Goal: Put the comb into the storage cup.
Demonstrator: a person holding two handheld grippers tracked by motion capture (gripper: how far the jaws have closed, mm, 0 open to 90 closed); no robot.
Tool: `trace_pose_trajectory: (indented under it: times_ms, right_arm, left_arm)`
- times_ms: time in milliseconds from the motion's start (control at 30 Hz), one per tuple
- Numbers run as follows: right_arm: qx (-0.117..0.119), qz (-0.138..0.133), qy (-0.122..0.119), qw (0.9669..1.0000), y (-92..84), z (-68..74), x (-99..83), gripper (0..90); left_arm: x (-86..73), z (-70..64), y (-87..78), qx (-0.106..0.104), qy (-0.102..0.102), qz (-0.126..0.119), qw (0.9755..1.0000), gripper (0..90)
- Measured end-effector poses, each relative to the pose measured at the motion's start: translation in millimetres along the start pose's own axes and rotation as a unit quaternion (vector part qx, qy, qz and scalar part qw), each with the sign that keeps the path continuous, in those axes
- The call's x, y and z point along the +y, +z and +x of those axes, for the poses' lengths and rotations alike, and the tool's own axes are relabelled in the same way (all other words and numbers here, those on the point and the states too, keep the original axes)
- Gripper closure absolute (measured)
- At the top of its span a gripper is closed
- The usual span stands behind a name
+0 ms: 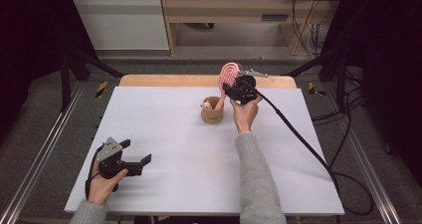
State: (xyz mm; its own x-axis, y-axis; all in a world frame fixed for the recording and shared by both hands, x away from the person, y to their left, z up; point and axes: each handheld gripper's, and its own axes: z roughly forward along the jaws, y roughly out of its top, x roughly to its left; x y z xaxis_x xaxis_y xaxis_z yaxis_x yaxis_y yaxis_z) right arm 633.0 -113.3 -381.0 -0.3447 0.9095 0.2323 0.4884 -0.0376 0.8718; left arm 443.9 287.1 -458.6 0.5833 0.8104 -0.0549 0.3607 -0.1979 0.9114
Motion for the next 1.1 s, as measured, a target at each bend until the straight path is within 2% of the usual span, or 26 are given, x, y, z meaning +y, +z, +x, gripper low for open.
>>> trace_pose_trajectory:
  times_ms: [467,833,1100]
  right_arm:
    - [-0.003,-0.005,-0.022,0.9997,-0.6,-0.2,-0.4,60.0]
    - [-0.012,-0.005,-0.046,0.9988,-1.3,-0.5,-1.2,48.4]
    - [-0.013,-0.003,-0.053,0.9985,-0.4,-0.5,-2.7,47.4]
  left_arm:
    - [0.1,-0.1,0.0,0.0,0.0,0.0,1.0,0.0]
    - [0.1,-0.5,0.3,0.0,0.001,0.0,1.0,0.0]
    - [0.0,-0.3,0.4,0.0,0.0,0.001,1.0,0.0]
